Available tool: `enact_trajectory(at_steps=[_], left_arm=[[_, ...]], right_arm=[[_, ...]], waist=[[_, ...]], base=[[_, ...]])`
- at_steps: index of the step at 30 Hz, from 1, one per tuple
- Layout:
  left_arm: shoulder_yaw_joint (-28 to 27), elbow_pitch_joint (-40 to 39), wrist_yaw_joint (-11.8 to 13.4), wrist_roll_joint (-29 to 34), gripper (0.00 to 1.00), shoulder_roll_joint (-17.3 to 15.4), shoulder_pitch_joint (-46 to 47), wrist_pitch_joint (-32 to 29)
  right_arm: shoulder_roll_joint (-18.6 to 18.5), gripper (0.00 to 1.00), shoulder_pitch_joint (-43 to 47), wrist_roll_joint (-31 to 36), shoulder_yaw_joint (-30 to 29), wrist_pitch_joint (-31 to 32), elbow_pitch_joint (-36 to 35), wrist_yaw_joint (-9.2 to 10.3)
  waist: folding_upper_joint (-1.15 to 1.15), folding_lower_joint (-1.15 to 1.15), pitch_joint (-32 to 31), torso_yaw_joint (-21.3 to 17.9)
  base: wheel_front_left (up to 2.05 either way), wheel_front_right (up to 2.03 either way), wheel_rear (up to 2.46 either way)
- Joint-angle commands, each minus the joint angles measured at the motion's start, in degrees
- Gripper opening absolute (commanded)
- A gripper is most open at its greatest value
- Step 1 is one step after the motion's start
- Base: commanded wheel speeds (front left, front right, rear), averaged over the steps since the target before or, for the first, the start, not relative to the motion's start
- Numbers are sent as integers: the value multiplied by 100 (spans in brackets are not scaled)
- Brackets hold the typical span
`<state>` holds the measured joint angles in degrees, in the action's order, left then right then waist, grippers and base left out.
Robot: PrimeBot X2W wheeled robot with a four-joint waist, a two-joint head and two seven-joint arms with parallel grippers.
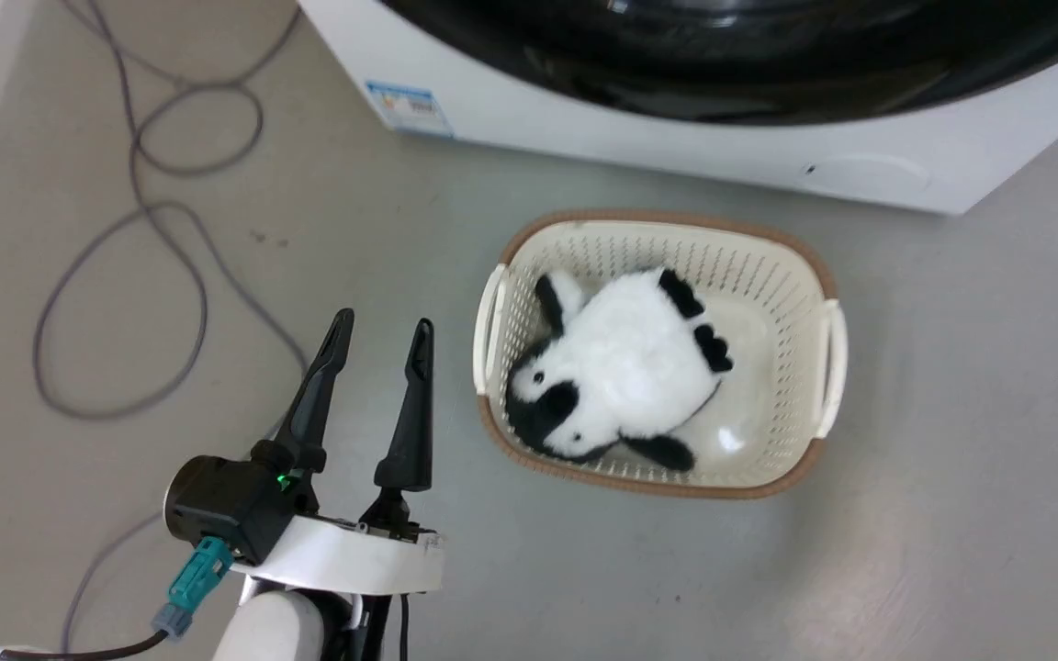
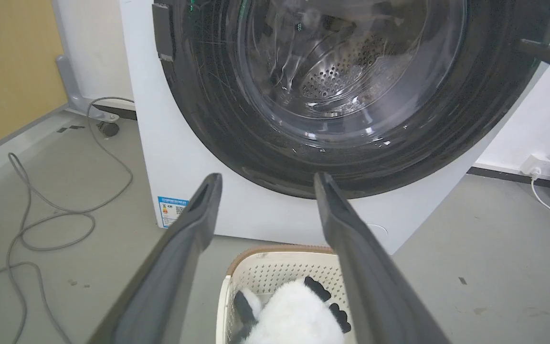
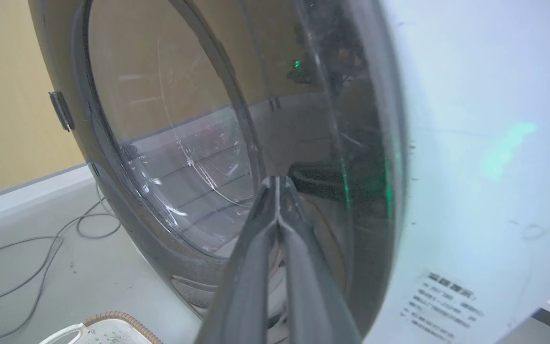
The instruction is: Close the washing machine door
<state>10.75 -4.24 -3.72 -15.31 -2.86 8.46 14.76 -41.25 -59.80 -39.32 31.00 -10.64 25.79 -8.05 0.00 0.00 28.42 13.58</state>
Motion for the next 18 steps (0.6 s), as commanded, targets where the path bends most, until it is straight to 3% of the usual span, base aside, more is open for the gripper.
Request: enact_trajectory(at_steps=[1, 10, 18], left_arm=[[-28, 23, -23, -20, 100, -2, 19, 24], [-275, 251, -54, -31, 100, -2, -301, 24], [-512, 472, -71, -84, 100, -2, -691, 24]], right_arm=[[2, 0, 66, -49, -8, -81, 48, 56], [344, 0, 1179, -159, 9, -390, -180, 56], [1164, 0, 2821, 60, -1389, -433, -839, 56]], waist=[[0, 0, -217, -106], [0, 0, -1198, -571], [0, 0, -1885, -969]], base=[[0, 0, 0], [0, 0, 0], [0, 0, 0]])
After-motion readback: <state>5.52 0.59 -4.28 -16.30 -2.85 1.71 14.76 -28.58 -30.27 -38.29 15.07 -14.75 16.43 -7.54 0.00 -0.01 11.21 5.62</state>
